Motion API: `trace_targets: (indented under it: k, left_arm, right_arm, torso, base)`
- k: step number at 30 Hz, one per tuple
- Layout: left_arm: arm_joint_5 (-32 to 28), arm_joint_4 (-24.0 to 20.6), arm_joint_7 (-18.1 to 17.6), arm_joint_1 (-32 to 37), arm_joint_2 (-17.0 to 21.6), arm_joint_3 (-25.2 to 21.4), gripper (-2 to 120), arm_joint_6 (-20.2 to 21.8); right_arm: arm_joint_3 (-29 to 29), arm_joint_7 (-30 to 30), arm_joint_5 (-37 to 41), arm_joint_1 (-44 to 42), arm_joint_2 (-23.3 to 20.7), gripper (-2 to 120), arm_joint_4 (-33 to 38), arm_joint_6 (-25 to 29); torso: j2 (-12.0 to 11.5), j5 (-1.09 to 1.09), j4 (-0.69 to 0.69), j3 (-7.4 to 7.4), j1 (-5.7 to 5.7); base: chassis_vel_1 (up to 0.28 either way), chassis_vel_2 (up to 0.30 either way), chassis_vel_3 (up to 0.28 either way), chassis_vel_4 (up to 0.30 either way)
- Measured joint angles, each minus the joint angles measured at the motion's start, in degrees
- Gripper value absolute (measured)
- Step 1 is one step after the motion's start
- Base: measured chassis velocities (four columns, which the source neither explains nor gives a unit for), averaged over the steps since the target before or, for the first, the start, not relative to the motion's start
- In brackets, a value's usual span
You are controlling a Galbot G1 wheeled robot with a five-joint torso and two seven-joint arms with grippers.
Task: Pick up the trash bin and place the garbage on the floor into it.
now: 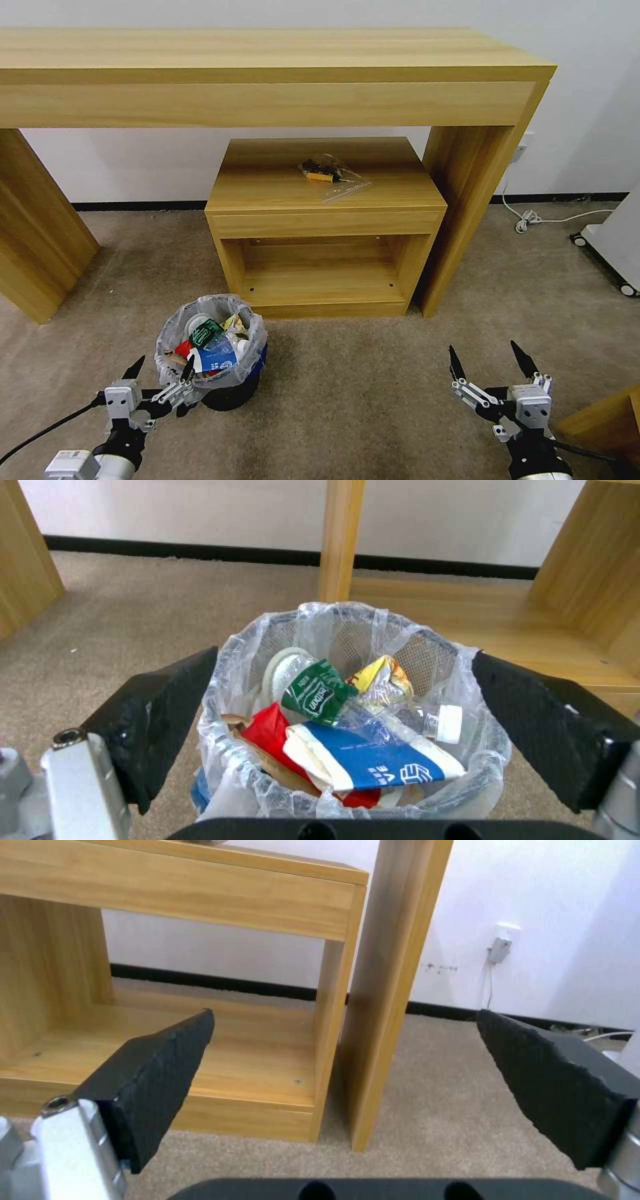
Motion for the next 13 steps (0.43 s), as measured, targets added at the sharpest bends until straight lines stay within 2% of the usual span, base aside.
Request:
trace_targets:
  k: [13]
  left_arm:
    - [-0.1,0.1,0.0,0.0,0.0,0.0,100,0.0]
  right_arm:
    - [0.0,-0.1,0.0,0.1,0.0,100,-0.1,-0.1]
  torso:
    - [0.0,0.00,0.00,0.00,0.00]
  base:
    - [0.000,0.000,0.000,0.000]
